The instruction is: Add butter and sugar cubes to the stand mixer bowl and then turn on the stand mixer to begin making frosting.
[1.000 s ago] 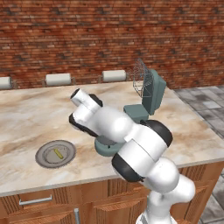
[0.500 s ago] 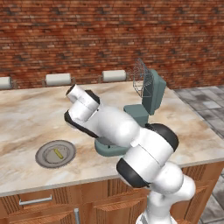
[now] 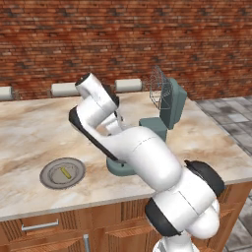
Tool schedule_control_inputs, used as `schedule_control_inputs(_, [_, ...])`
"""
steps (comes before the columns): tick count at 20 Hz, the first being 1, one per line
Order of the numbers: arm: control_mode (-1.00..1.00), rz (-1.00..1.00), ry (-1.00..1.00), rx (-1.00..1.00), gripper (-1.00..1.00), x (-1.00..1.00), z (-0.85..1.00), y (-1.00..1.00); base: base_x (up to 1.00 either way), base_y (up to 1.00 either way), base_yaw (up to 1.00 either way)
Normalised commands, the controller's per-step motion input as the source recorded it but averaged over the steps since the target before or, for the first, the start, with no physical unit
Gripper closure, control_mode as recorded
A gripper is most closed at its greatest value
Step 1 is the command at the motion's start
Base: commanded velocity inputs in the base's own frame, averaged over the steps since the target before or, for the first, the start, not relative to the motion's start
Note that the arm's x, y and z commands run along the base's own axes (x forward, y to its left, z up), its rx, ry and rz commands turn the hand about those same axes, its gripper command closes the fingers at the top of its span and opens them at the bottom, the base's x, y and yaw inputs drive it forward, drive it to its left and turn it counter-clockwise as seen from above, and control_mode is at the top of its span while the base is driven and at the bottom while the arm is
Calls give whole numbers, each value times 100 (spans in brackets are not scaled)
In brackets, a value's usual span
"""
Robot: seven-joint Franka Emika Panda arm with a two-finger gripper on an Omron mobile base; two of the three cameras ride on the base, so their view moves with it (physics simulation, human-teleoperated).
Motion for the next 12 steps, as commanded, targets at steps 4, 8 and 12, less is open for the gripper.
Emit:
schedule_control_inputs(4, [-100, 57, 14, 20, -100, -43, 9, 20, 0, 0, 0])
schedule_control_inputs(8, [-100, 74, 20, 17, -100, -16, 0, 41, 0, 0, 0])
schedule_control_inputs(12, [-100, 75, 22, 13, -100, 0, 0, 57, 0, 0, 0])
